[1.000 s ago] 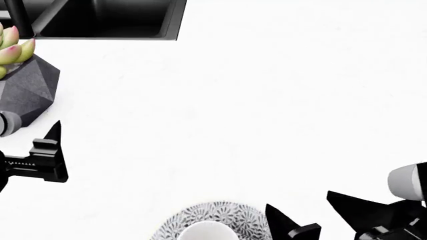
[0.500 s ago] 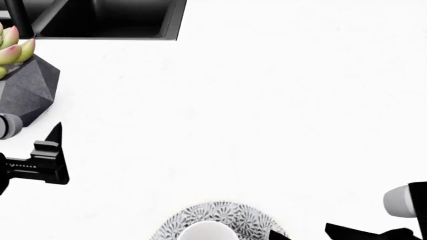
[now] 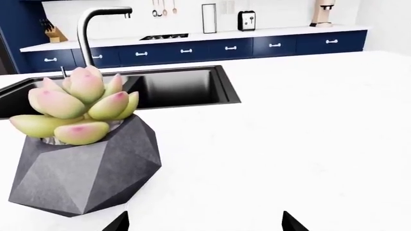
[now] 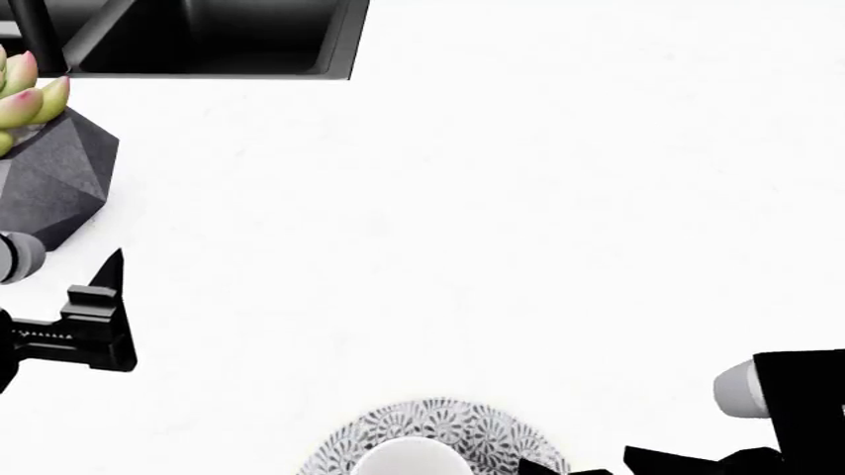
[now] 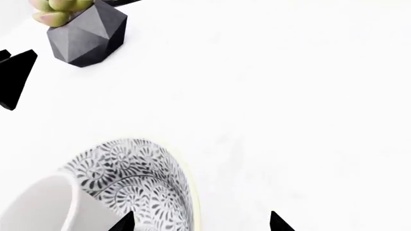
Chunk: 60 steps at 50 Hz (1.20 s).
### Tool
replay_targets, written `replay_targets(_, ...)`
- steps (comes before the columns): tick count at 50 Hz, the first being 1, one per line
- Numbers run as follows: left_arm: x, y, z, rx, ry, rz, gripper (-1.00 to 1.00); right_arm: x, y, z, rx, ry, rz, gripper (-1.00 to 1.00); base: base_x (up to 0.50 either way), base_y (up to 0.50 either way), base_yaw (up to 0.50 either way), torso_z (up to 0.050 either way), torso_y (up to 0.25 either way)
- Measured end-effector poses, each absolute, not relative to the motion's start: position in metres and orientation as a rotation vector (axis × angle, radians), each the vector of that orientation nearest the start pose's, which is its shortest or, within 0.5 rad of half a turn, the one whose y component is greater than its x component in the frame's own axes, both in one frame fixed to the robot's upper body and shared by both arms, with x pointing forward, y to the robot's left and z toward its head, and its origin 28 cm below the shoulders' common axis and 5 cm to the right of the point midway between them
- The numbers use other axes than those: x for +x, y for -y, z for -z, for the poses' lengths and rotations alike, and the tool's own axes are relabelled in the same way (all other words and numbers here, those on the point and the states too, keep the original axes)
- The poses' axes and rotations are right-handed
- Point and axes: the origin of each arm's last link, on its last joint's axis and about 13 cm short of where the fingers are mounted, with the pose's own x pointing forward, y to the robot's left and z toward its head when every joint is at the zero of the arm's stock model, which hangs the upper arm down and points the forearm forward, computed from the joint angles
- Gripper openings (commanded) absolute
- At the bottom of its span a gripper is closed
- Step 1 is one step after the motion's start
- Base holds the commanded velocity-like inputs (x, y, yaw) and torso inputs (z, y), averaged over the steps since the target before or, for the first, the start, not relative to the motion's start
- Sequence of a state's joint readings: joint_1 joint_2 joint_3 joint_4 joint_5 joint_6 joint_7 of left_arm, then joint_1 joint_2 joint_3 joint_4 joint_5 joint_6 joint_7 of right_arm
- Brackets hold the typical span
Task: Place the cup inside the bowl on the dining table and move the bowl to any counter.
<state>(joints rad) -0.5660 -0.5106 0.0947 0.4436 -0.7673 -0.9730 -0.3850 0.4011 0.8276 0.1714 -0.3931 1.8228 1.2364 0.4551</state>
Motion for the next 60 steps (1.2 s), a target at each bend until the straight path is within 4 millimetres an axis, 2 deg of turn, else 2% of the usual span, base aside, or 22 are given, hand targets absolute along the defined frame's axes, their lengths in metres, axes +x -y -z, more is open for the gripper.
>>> replay_targets(17,0.261,-0.257,-0.183,0.055,-0.092,0.046,1.00,0.201,0.186,-0.192,0.231,-0.587,-0.531,1.00,0.00,0.00,0.00,0.000,0.000)
replay_targets(36,0.261,-0.255,-0.182,0.057,-0.096,0.049,1.00,0.205,0.185,-0.184,0.214,-0.611,-0.535,1.00,0.00,0.00,0.00,0.000,0.000)
replay_targets(37,0.261,-0.255,-0.182,0.057,-0.096,0.049,1.00,0.205,0.185,-0.184,0.214,-0.611,-0.535,-1.00,0.00,0.00,0.00,0.000,0.000)
replay_targets(60,0.262,-0.254,-0.180,0.057,-0.098,0.050,1.00,0.206,0.185,-0.191,0.231,-0.548,-0.536,-1.00,0.00,0.00,0.00,0.000,0.000)
